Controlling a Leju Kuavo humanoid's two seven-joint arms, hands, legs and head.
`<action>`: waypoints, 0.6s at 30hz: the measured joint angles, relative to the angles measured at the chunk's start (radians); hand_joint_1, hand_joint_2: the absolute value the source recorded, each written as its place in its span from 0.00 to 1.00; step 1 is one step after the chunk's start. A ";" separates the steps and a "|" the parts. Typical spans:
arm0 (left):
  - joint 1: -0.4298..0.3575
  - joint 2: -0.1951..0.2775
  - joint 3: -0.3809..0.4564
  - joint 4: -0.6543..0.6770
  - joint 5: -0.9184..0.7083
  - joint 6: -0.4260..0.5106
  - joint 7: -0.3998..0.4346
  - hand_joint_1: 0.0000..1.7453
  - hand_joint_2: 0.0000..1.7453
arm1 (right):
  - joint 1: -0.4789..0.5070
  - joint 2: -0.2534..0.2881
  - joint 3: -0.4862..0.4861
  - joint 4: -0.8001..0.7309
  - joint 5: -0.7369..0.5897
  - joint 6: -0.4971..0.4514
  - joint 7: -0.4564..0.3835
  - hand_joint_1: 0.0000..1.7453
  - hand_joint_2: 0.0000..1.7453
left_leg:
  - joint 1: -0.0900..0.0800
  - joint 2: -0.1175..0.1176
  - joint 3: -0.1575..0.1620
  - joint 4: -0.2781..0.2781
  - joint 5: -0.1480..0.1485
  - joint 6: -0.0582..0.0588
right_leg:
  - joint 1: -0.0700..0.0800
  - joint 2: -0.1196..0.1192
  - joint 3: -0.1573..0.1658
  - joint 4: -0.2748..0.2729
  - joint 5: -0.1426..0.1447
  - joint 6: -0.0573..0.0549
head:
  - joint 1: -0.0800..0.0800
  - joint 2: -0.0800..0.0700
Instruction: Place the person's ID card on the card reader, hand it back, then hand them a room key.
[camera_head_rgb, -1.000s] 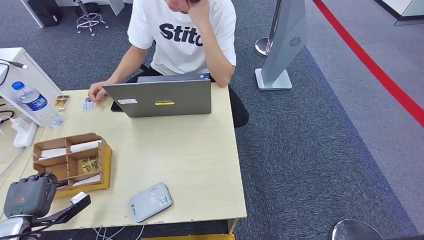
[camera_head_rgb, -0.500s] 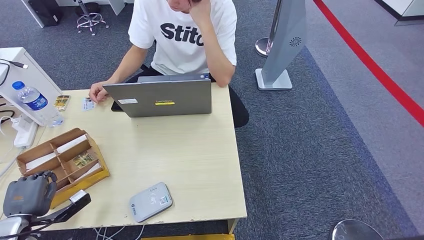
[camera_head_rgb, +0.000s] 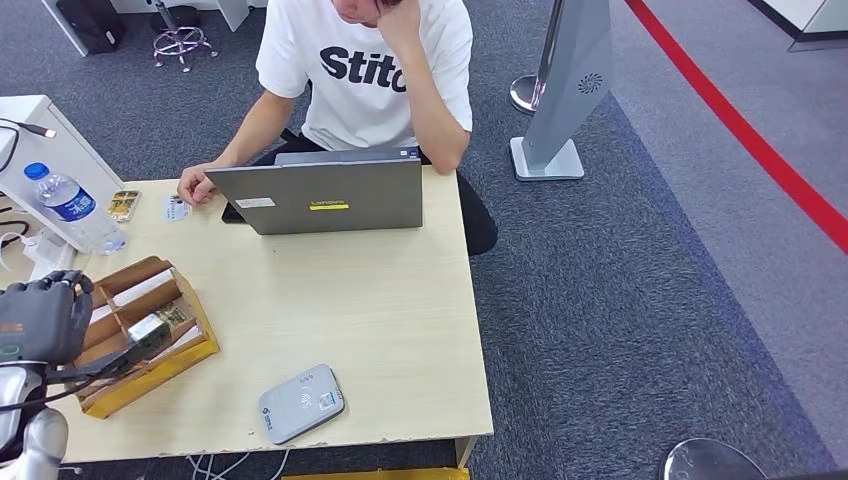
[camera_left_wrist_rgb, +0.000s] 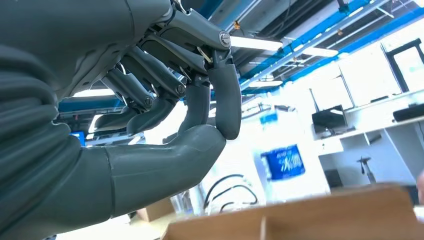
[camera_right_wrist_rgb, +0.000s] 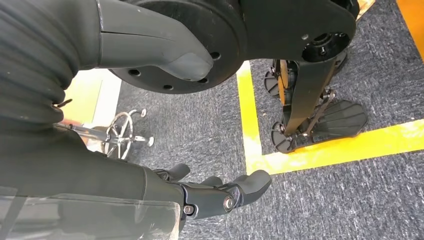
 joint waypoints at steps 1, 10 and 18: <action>-0.018 0.000 -0.004 0.009 -0.004 -0.004 0.006 1.00 1.00 | -0.001 0.000 0.000 0.000 0.004 0.000 0.002 0.00 1.00 | 0.000 0.000 0.000 0.000 0.000 0.000 | 0.000 0.000 0.000 0.000 0.000 0.000 | 0.000 0.000; -0.127 0.000 -0.033 0.106 -0.023 -0.031 0.041 1.00 1.00 | -0.004 0.002 0.000 0.000 0.012 0.002 0.012 0.00 1.00 | 0.000 0.001 0.000 0.000 0.000 0.000 | 0.000 0.001 0.000 0.000 0.000 0.000 | 0.000 0.000; -0.164 -0.002 -0.047 0.197 -0.002 -0.036 0.029 0.06 1.00 | -0.004 0.002 0.000 0.000 0.021 0.003 0.021 0.00 1.00 | 0.000 0.001 0.000 0.000 0.000 0.000 | 0.000 0.001 0.000 0.000 0.000 0.000 | 0.000 0.000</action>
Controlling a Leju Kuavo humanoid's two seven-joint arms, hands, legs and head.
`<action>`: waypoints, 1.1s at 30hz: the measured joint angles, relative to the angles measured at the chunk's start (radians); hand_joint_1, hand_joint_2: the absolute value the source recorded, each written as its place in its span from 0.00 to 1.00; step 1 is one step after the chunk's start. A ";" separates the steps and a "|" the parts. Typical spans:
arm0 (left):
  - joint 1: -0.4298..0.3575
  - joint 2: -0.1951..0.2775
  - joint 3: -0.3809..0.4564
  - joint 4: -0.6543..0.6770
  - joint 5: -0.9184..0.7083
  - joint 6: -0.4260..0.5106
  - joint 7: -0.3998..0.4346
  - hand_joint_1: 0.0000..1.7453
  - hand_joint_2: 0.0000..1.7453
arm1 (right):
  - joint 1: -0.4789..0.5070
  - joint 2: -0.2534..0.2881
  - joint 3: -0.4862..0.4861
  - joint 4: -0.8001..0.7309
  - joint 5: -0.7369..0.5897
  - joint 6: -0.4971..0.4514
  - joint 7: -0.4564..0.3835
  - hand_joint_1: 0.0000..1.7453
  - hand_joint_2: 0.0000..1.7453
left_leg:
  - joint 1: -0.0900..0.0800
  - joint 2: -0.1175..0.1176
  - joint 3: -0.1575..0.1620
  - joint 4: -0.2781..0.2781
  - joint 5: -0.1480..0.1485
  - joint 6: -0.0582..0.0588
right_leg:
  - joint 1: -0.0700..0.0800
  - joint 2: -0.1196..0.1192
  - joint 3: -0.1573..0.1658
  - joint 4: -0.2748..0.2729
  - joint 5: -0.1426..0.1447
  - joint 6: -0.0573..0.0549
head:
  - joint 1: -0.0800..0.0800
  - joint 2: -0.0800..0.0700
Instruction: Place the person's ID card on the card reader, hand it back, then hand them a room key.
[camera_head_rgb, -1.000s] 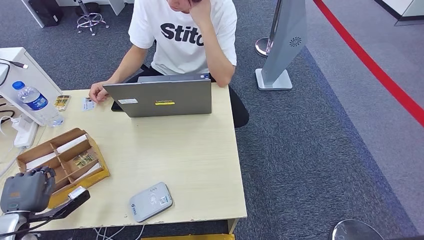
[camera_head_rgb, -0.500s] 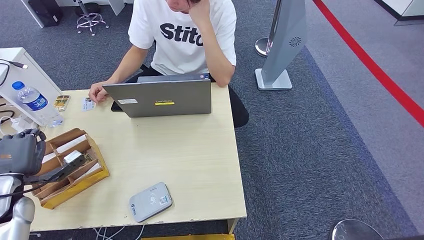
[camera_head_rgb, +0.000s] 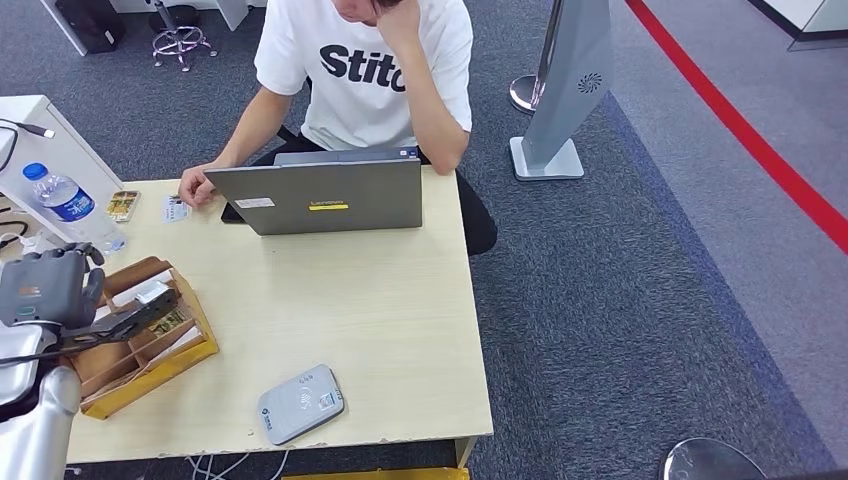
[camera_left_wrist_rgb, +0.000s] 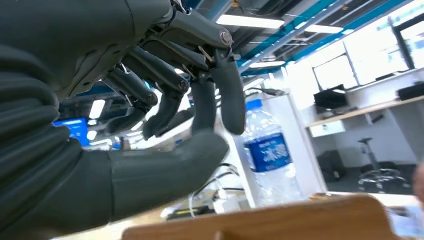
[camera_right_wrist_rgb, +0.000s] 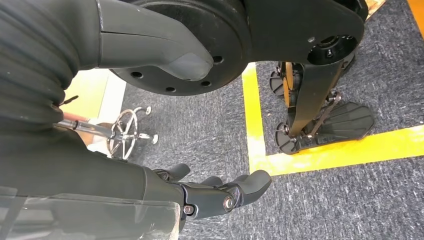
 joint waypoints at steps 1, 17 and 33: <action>0.003 -0.001 -0.003 0.002 0.011 -0.003 -0.012 0.06 1.00 | 0.000 0.000 0.000 0.000 0.000 0.001 0.001 0.00 1.00 | 0.000 0.000 0.000 0.000 0.000 0.000 | 0.000 0.000 0.000 0.000 0.000 0.000 | 0.000 0.000; 0.210 -0.025 -0.084 -0.222 0.074 -0.023 -0.090 0.00 1.00 | 0.003 0.000 -0.011 0.000 -0.011 0.005 0.007 0.00 1.00 | 0.000 0.001 0.000 0.000 -0.001 0.000 | 0.000 0.002 0.000 -0.001 0.000 0.000 | 0.000 0.000; 0.324 -0.053 -0.188 -0.404 0.081 -0.032 -0.114 0.00 1.00 | 0.004 0.000 -0.028 0.000 -0.009 0.001 -0.002 0.00 1.00 | 0.000 0.001 0.000 0.000 -0.001 0.000 | 0.000 0.001 0.000 0.000 0.000 0.000 | 0.000 0.000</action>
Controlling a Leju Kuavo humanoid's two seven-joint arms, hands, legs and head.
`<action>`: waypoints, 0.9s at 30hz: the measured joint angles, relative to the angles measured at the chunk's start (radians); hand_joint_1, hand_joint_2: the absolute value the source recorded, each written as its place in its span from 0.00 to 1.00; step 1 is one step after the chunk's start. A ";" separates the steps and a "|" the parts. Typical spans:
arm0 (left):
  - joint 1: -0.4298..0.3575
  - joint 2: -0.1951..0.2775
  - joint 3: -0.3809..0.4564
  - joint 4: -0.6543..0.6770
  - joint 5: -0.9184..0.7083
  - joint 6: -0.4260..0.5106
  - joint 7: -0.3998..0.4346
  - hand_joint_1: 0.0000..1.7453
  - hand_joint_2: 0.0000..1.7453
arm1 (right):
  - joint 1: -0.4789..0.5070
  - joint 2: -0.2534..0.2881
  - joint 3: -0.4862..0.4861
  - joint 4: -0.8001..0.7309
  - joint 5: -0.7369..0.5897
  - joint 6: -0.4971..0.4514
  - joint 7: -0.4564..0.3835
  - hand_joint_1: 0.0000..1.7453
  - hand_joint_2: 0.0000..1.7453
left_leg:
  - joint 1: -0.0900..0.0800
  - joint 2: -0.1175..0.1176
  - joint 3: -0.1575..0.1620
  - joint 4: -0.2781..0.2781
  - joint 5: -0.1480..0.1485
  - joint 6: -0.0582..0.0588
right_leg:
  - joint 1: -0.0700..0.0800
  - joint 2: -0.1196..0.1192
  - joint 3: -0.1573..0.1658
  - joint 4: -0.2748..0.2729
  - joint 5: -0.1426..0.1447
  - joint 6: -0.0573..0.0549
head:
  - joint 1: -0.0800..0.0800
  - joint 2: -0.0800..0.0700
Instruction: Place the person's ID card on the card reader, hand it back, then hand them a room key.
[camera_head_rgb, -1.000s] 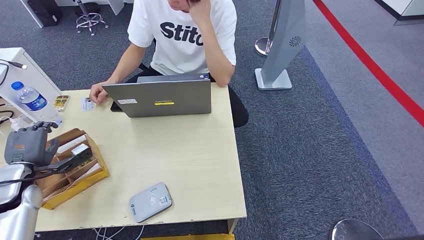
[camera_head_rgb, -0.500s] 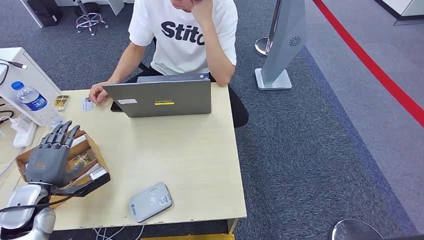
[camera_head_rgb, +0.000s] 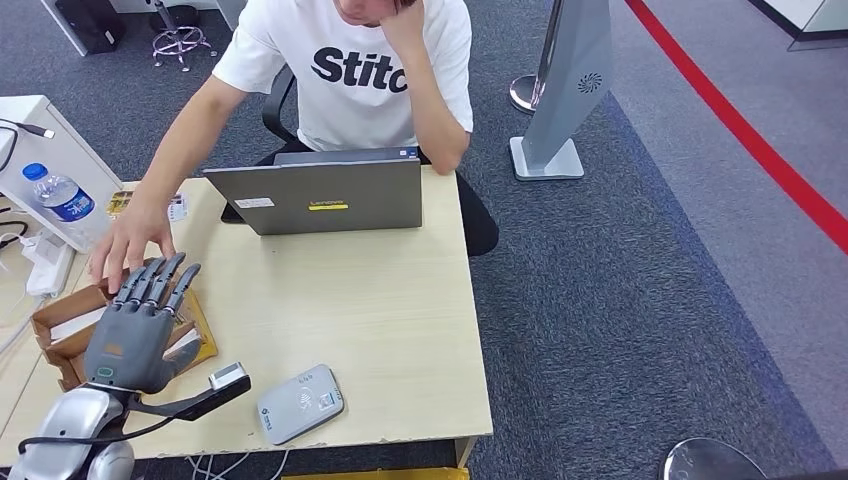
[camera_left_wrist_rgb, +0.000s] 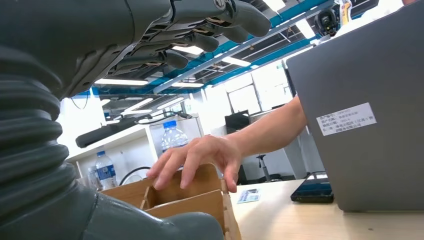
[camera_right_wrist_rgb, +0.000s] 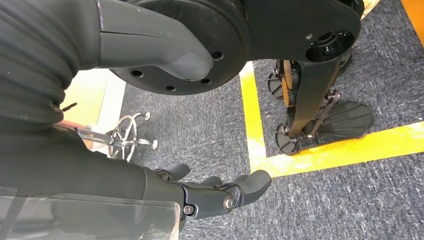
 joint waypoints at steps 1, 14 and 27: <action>0.002 0.000 -0.007 -0.001 0.000 0.000 -0.002 0.00 1.00 | 0.000 0.000 -0.001 0.000 0.000 0.000 0.000 0.00 1.00 | 0.000 0.000 0.000 0.000 0.000 0.000 | 0.000 0.000 0.000 0.000 0.000 0.000 | 0.000 0.000; 0.059 0.065 -0.095 0.020 -0.066 -0.111 0.080 0.00 1.00 | 0.003 -0.002 -0.034 0.000 0.014 -0.018 0.013 0.00 1.00 | 0.000 0.000 0.000 0.000 0.000 0.000 | 0.000 0.000 0.000 0.000 0.000 0.000 | 0.000 0.000; 0.070 0.138 -0.095 0.090 -0.083 -0.129 0.108 0.00 1.00 | 0.003 -0.007 -0.041 0.000 0.033 -0.011 0.014 0.00 1.00 | 0.000 0.000 0.000 0.000 0.000 0.000 | 0.000 0.000 0.000 0.000 0.000 0.000 | 0.000 0.000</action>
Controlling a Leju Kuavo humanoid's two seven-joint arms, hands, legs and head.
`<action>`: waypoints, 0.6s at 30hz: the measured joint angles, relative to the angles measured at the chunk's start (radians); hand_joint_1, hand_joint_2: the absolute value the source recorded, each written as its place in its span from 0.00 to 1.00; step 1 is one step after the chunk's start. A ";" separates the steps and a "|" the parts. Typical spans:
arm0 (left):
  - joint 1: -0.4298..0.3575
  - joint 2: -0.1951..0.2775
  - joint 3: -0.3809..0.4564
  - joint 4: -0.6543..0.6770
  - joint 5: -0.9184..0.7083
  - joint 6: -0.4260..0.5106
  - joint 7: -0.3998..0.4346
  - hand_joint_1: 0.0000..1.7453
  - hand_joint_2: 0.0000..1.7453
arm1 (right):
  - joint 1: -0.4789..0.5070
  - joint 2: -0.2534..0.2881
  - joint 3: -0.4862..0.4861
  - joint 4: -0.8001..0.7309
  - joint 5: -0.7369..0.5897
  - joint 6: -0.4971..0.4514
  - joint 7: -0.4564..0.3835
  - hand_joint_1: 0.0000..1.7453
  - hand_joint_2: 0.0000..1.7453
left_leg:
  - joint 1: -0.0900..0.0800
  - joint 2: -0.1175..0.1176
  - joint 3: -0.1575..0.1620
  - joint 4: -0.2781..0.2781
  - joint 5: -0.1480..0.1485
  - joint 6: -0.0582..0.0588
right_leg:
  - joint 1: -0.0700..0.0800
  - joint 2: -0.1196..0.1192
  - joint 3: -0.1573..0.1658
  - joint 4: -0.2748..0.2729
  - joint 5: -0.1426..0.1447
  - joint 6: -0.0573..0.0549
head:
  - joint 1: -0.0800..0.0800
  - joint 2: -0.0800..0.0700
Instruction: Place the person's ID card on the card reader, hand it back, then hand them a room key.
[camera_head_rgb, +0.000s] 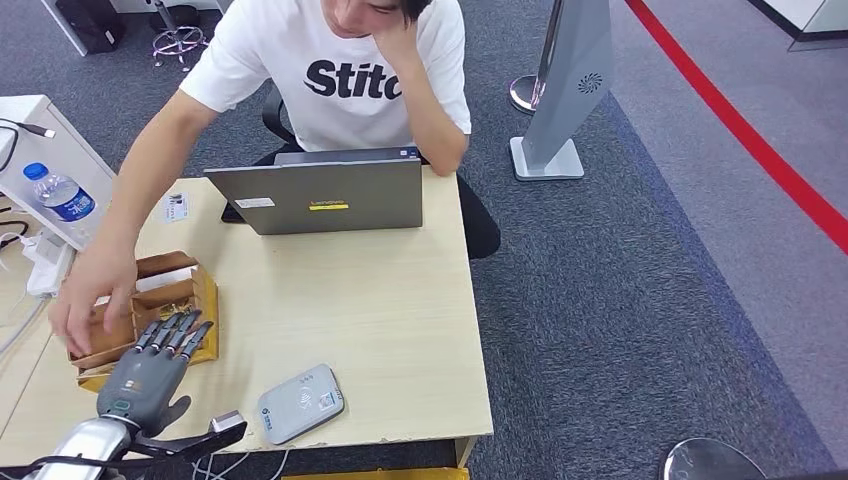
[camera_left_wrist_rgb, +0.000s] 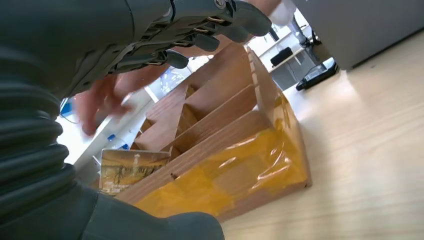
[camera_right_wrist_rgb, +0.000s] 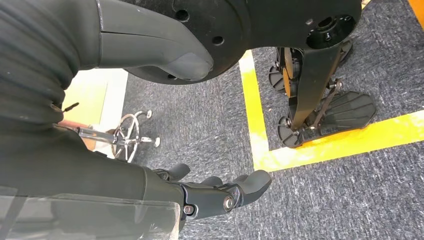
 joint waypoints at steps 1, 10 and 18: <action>0.000 0.003 0.000 0.005 -0.001 0.000 0.000 0.00 1.00 | 0.000 0.000 0.000 0.000 0.000 0.000 0.000 0.00 1.00 | 0.000 0.000 0.000 0.000 0.000 0.000 | 0.000 0.000 0.000 0.000 0.000 0.000 | 0.000 0.000; 0.000 0.013 0.000 0.031 -0.003 0.001 0.001 0.00 1.00 | 0.000 -0.001 -0.001 0.000 0.000 0.000 0.000 0.00 1.00 | 0.000 0.000 0.000 0.000 0.000 0.000 | 0.000 0.000 0.000 0.000 0.000 0.000 | 0.000 0.000; 0.026 0.025 0.028 0.046 -0.005 0.010 0.010 0.00 1.00 | 0.001 -0.002 -0.007 0.000 0.002 -0.004 0.007 0.00 1.00 | 0.000 0.000 0.000 0.000 0.000 0.000 | 0.000 0.000 0.000 0.000 0.000 0.000 | 0.000 0.000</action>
